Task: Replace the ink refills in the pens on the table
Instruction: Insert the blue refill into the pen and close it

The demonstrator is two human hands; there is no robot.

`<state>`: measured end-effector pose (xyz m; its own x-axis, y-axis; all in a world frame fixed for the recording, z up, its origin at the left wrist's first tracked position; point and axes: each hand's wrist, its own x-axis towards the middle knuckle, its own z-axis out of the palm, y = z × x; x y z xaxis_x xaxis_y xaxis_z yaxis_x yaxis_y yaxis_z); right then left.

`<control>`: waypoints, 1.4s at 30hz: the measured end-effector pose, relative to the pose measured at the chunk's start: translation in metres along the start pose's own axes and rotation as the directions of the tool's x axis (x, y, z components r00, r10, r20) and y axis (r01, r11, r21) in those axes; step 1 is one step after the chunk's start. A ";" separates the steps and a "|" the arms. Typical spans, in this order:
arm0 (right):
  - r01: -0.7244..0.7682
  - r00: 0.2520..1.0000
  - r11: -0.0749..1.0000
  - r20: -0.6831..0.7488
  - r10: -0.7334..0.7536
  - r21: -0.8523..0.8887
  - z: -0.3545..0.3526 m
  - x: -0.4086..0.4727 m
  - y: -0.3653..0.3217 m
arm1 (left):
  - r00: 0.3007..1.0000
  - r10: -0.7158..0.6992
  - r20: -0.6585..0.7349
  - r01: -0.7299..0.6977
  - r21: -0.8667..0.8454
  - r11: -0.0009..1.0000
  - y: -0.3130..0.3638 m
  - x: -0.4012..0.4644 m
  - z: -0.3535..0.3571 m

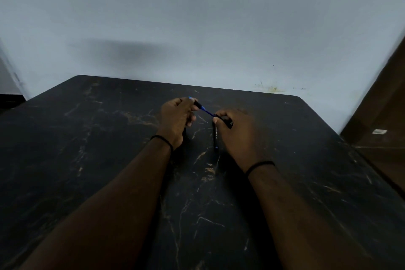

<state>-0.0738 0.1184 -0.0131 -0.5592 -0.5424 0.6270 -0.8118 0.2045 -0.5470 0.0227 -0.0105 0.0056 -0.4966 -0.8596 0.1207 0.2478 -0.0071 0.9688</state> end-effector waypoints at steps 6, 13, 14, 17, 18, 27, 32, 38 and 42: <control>-0.043 0.999 0.998 -0.007 0.043 0.037 0.002 0.001 0.002 | 1.000 0.008 0.025 -0.008 -0.014 1.000 0.001 -0.001 -0.001; -0.091 0.995 0.996 0.033 0.090 0.003 0.004 0.002 0.004 | 1.000 0.021 0.001 -0.021 0.041 0.999 -0.002 0.000 0.000; -0.104 0.993 0.995 0.048 0.104 0.007 0.004 0.001 0.005 | 1.000 0.029 -0.004 -0.029 0.052 0.998 -0.002 0.000 0.000; -0.133 0.990 0.991 0.057 0.132 0.003 0.006 0.001 0.007 | 0.998 0.059 -0.007 -0.058 0.074 0.996 -0.002 -0.002 0.000; -0.133 0.990 0.991 0.050 0.134 -0.016 0.007 0.001 0.008 | 0.998 0.062 -0.006 -0.061 0.084 0.995 -0.001 -0.003 0.000; -0.039 0.999 0.999 0.008 0.039 -0.007 0.010 0.001 0.009 | 0.993 0.053 0.110 -0.062 0.085 0.994 -0.002 -0.010 0.006; -0.119 0.993 0.990 -0.008 0.121 0.080 0.012 0.001 0.007 | 0.989 0.003 0.146 -0.001 -0.018 1.000 -0.002 -0.010 0.010; -0.103 0.995 0.993 -0.010 0.104 0.049 0.011 0.000 0.006 | 0.985 -0.027 0.169 0.039 -0.071 0.997 -0.003 -0.011 0.010; -0.066 0.997 0.996 -0.026 0.068 0.052 0.014 -0.002 0.006 | 0.984 -0.032 0.174 0.045 -0.072 0.996 -0.004 -0.009 0.009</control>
<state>-0.0755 0.1095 -0.0253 -0.6170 -0.5058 0.6029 -0.7631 0.1971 -0.6155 0.0188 0.0019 0.0031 -0.6412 -0.7571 0.1255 0.2848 -0.0828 0.9550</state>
